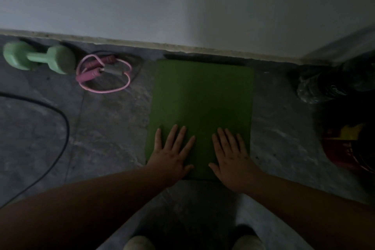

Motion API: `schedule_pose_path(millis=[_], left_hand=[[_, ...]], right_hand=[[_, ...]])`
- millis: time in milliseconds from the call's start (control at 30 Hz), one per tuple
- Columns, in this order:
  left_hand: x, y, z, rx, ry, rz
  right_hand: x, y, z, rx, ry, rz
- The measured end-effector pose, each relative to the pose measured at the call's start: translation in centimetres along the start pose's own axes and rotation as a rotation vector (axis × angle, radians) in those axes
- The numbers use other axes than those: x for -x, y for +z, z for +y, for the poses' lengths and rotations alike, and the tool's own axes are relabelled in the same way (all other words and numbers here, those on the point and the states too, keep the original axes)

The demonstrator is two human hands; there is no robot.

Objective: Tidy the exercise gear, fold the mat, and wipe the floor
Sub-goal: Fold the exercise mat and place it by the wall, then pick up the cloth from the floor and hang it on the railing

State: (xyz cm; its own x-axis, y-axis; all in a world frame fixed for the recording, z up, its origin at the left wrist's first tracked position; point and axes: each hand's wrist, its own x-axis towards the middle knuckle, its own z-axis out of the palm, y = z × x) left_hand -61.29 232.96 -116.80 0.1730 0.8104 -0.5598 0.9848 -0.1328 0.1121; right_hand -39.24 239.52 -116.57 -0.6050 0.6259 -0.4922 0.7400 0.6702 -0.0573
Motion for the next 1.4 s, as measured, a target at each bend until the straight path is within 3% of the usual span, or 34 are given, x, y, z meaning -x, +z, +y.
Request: schedule_pose_path(millis=[200,267,367,633,967,1167,1400], left_hand=[[-1.6,-5.1,-0.7,0.047,-0.006,-0.103],[-2.9,-7.7,-1.8,0.172,-0.082,-0.009],[-4.9,-10.3,-4.7,0.137,-0.114,0.202],[-8.3,-10.4,-7.4,0.157,-0.168,-0.007],[-7.7,-10.8,-6.7,0.191,-0.218,0.004],[0.6,-12.0,-4.3,0.262,-0.281,-0.112],[18.7,-25.7,-0.3,0.639,-0.441,0.003]], right_hand=[[-3.0,-4.7,1.7,-0.101,0.005,-0.011],[-4.1,-7.0,3.1,-0.247,0.070,0.051],[-5.3,-9.2,4.6,-0.142,0.083,0.183],[-9.1,-9.7,5.8,-0.133,0.189,-0.200],[-8.7,-10.9,6.8,-0.213,0.171,-0.194],[-1.4,-15.1,3.8,-0.506,0.234,-0.088],[12.0,-31.0,-2.0,-0.648,0.329,-0.086]])
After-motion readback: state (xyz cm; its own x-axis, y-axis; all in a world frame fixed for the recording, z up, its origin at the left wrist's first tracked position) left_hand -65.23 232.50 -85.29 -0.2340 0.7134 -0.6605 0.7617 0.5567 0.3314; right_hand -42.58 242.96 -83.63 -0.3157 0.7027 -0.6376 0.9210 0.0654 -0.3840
